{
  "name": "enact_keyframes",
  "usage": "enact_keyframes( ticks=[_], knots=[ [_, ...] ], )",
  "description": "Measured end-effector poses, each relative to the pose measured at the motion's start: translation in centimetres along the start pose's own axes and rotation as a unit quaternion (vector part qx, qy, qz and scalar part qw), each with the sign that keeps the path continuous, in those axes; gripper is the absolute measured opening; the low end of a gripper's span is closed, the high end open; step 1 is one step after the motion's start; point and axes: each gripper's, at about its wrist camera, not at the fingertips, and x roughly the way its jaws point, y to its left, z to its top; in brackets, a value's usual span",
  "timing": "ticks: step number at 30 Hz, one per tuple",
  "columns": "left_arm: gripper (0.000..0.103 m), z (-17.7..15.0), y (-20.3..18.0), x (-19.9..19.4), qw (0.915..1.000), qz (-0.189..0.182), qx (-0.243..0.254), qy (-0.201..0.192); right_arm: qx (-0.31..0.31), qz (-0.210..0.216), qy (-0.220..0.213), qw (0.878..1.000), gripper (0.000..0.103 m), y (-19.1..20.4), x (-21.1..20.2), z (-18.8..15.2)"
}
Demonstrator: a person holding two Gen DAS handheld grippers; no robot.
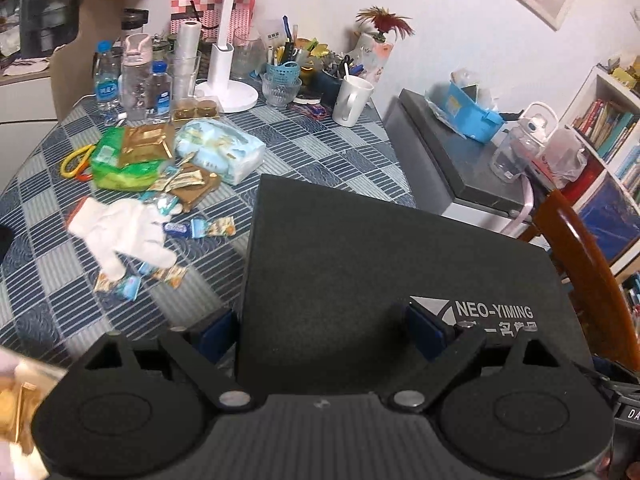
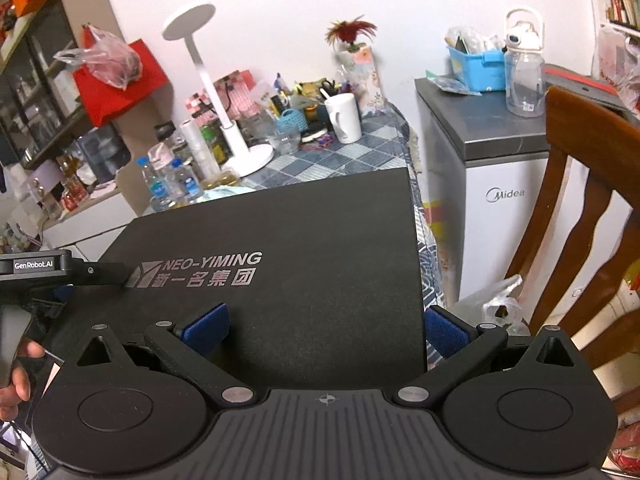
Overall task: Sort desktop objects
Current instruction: 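Close both tools on the lid edges and lift the lid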
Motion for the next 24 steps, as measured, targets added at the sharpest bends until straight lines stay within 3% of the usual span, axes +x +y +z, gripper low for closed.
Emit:
enact_keyframes(
  ticks=[11,24],
  knots=[
    [0.103,-5.6,4.8,-8.4,0.9992,-0.037,0.013,-0.012,-0.005,-0.023,-0.028,0.999,0.103,7.7,-8.1,-6.4],
    [0.103,-12.8,12.6,-17.0,0.9988,-0.048,0.012,-0.007,-0.01,-0.034,-0.039,0.999,0.103,17.6,-14.6,-15.6]
  ],
)
